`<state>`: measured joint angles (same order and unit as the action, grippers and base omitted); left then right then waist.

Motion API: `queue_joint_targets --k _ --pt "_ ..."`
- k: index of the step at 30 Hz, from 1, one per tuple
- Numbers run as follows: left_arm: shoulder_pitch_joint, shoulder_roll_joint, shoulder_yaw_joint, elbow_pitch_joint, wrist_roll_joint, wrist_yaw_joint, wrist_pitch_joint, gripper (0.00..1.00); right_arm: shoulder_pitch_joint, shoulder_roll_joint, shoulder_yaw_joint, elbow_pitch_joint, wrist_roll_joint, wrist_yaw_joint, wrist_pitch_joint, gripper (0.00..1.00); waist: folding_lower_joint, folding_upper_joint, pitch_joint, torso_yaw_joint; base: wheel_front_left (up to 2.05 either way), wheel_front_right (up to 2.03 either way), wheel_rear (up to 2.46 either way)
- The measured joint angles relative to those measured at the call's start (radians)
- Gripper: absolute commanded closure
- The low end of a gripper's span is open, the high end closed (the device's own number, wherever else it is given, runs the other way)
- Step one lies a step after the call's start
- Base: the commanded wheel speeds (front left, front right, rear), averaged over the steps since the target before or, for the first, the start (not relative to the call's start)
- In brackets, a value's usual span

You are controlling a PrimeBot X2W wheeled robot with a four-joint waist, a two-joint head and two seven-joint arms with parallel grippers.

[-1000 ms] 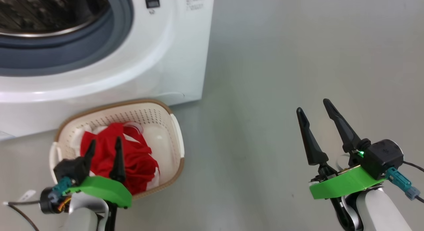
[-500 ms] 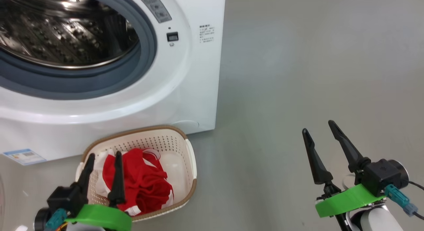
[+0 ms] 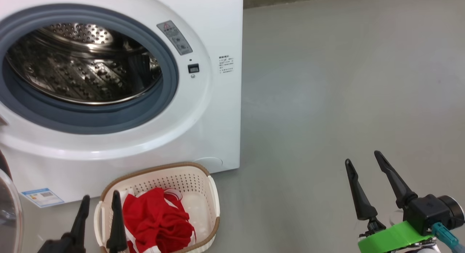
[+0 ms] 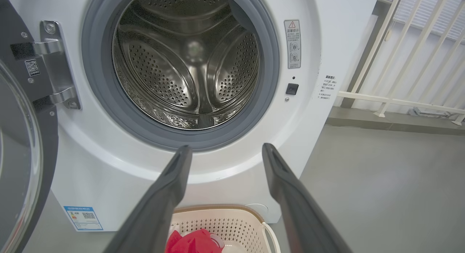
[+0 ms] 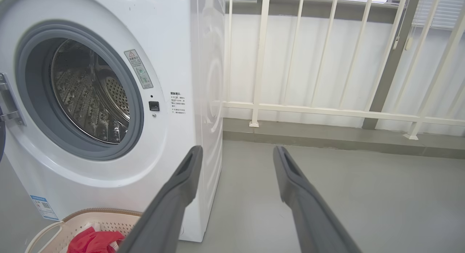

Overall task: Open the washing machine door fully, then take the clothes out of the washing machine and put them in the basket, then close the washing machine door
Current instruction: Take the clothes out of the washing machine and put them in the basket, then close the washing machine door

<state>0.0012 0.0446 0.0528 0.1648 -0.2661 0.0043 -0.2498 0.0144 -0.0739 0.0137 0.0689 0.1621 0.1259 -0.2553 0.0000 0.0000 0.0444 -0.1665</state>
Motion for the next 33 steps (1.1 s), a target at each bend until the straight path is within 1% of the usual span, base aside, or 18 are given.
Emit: queue_joint_targets --k 2,6,10,13,19,33 --pt "0.029 0.0 0.0 -0.019 -0.004 0.006 0.0 0.0 0.014 0.001 -0.001 -0.01 -0.007 0.0 0.0 0.0 0.0 0.0 -0.015 0.0 0.0 0.0 0.0" --pt "0.091 0.0 0.0 -0.064 -0.002 0.004 0.0 0.0 0.058 0.003 -0.007 -0.034 -0.009 0.0 0.0 0.0 0.0 0.0 -0.044 0.002 0.0 0.0 0.0" --pt "0.128 0.0 0.006 -0.091 0.011 0.002 0.0 0.0 0.093 0.003 -0.032 -0.048 -0.009 0.0 0.0 0.0 0.0 0.0 -0.063 0.018 0.0 0.0 0.0" --pt "0.146 0.001 0.01 -0.095 0.011 -0.005 0.0 0.0 0.108 0.004 -0.029 -0.063 -0.009 0.0 0.0 0.0 0.0 0.0 -0.074 0.031 0.0 0.0 0.0" --pt "0.16 0.001 0.005 -0.101 0.011 -0.006 0.0 0.0 0.115 0.006 -0.03 -0.078 -0.009 0.0 0.0 0.0 0.0001 0.0 -0.088 0.049 0.0 0.0 0.0" --pt "0.166 0.001 0.004 -0.103 0.019 -0.006 0.0 0.0 0.129 0.008 -0.029 -0.086 -0.012 0.0 0.0 0.0 0.0 0.0 -0.083 0.054 0.0 0.0 0.0"
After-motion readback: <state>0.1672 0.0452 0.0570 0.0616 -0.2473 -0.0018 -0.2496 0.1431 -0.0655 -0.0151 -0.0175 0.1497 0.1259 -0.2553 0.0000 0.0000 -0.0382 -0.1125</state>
